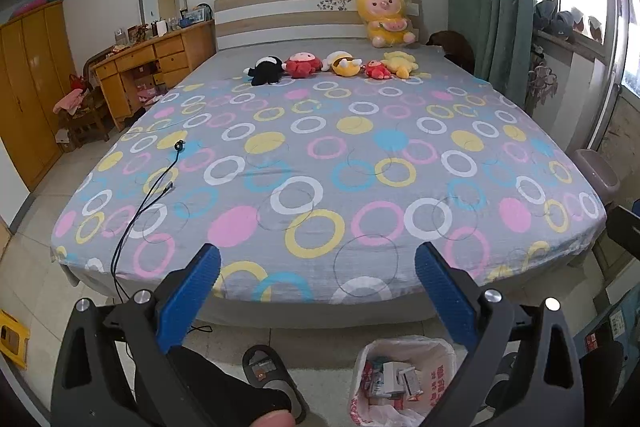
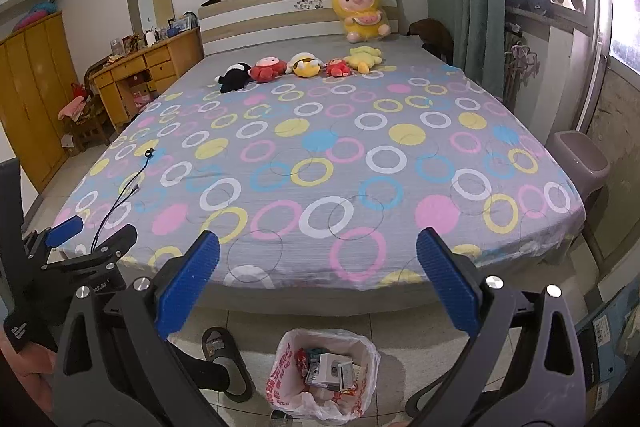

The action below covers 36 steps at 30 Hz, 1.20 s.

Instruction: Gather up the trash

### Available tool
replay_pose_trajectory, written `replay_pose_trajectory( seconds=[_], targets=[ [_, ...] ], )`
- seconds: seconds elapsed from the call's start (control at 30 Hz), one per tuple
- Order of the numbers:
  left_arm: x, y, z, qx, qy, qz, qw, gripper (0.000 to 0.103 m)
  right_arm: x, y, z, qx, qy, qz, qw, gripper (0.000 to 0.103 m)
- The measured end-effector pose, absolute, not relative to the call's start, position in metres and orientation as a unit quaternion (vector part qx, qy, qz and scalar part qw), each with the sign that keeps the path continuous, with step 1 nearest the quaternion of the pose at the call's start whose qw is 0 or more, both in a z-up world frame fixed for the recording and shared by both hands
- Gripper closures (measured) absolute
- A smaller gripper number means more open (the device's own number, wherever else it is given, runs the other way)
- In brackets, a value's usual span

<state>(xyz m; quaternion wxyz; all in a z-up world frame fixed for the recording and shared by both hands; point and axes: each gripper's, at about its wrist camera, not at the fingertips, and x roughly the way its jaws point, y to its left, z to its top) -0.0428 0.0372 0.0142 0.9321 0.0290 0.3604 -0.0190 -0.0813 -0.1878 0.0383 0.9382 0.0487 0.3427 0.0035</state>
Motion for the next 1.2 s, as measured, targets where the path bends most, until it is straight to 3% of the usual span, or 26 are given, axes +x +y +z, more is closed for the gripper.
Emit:
replay_pose_trajectory(
  seconds=[1.2],
  targets=[
    [-0.0455, 0.0337, 0.0182, 0.027, 0.361, -0.024, 0.932, 0.008, -0.0819, -0.1875, 0.0326, 0.04, 0.347, -0.001, 0.937, 0.007]
  ],
)
